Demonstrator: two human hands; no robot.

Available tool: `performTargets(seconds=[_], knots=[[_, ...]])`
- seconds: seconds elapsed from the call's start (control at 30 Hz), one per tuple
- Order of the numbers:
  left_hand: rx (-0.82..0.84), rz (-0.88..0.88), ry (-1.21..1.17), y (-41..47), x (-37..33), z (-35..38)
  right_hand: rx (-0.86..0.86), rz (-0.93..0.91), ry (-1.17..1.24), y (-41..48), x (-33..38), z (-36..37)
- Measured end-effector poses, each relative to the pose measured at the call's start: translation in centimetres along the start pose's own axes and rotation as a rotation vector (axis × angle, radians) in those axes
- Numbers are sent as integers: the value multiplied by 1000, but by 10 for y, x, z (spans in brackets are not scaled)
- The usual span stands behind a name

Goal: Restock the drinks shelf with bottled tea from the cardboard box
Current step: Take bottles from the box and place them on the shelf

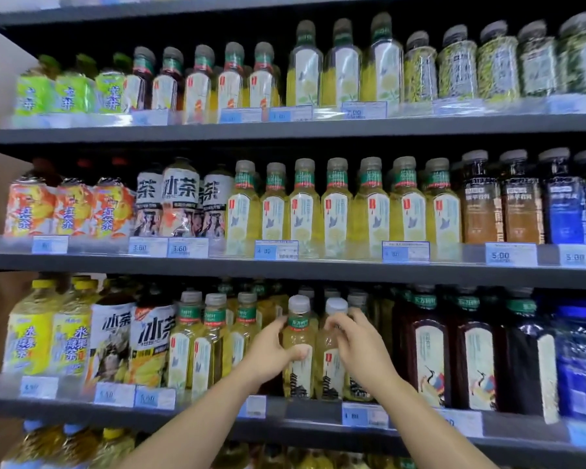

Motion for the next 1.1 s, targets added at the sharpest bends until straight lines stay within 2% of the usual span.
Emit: performTargets(seconds=[0.23,0.33,0.47,0.53,0.6,0.7,0.77,1.1], knots=[[-17,-73,21,29,15,-2,-27,101,-58,33,-26,14],[-27,-52,42,32,18,2,-124,135,-283,36,-35,13],[-107,-29,132,31,19,4,-212,110,-415,25,-35,9],[-152,-39,188,29,20,4,-279,147,-391,9,-42,5],[-152,-82,198,28,24,10,-276,251,-288,-5,-57,8],[-128,-170,243,25,23,24,-106,410,-23,-11,-82,27],[-132,-195,220,27,24,29,-22,454,54,-8,-89,32],[-171,-181,261,33,16,41,18,524,45,-6,-110,29]])
Point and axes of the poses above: each hand's wrist, its own y-axis towards the middle knuckle, its own z-axis out of the palm, x = y × z, the point moved 10 cm from there along y, towards the middle knuckle, and after that the axes turned 12 degrees about x, right-handed, at the moved point
